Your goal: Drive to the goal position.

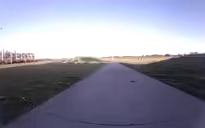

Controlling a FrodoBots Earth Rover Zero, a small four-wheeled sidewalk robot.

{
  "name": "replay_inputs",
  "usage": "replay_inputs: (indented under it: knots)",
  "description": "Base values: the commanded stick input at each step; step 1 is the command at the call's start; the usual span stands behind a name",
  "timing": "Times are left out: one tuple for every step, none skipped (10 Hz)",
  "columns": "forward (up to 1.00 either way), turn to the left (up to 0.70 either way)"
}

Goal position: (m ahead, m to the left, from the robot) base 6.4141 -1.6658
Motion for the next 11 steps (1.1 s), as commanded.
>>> replay_inputs:
  knots:
    - [0.7,-0.01]
    - [0.7,-0.02]
    - [0.7,-0.04]
    - [0.7,-0.06]
    - [0.7,-0.08]
    - [0.7,-0.08]
    - [0.7,-0.08]
    - [0.7,-0.09]
    - [0.7,-0.1]
    - [0.7,-0.12]
    - [0.7,-0.12]
